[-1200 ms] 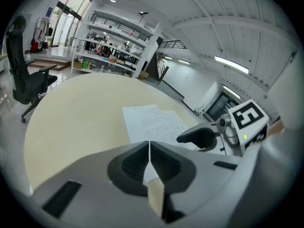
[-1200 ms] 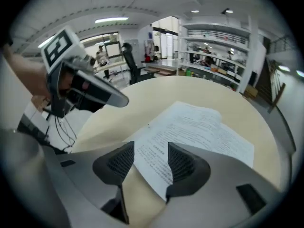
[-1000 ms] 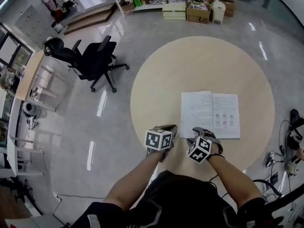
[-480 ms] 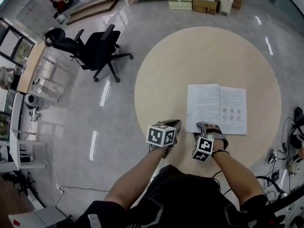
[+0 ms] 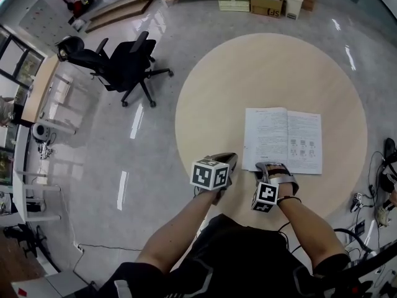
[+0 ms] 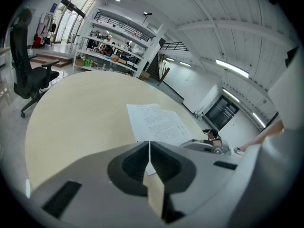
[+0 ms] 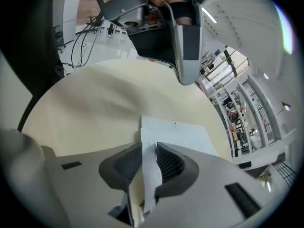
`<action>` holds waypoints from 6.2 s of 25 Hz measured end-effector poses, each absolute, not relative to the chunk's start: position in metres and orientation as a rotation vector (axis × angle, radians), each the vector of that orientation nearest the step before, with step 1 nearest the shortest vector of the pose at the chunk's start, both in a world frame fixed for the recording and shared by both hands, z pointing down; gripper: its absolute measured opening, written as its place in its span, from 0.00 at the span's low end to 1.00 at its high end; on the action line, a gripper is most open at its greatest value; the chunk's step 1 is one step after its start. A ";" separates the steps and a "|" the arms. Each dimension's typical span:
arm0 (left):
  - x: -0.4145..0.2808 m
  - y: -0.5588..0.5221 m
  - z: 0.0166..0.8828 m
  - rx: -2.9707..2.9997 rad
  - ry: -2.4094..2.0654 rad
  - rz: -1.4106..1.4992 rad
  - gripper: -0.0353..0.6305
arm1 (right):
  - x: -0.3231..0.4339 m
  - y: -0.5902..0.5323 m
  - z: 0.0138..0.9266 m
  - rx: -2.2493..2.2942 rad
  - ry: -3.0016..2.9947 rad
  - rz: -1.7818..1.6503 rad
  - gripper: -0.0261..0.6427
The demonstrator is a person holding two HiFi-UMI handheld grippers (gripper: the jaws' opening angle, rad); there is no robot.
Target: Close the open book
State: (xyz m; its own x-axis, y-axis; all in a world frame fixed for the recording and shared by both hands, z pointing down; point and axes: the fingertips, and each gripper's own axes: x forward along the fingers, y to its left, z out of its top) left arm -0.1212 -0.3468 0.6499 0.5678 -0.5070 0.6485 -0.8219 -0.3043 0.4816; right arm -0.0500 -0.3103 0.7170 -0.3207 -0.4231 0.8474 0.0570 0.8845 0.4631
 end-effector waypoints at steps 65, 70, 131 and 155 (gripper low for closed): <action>-0.007 -0.364 0.607 2.150 -0.932 0.456 0.03 | 0.227 -0.361 0.606 1.685 -2.178 1.029 0.04; -0.014 -0.357 0.589 2.185 -0.988 0.411 0.03 | 0.199 -0.366 0.563 1.564 -2.323 0.924 0.04; -0.025 0.265 0.372 2.565 -1.178 -0.012 0.03 | 0.148 0.270 0.375 1.361 -2.743 0.431 0.04; -0.051 0.449 0.353 2.752 -0.984 -0.007 0.03 | 0.097 0.451 0.339 1.555 -2.666 0.358 0.04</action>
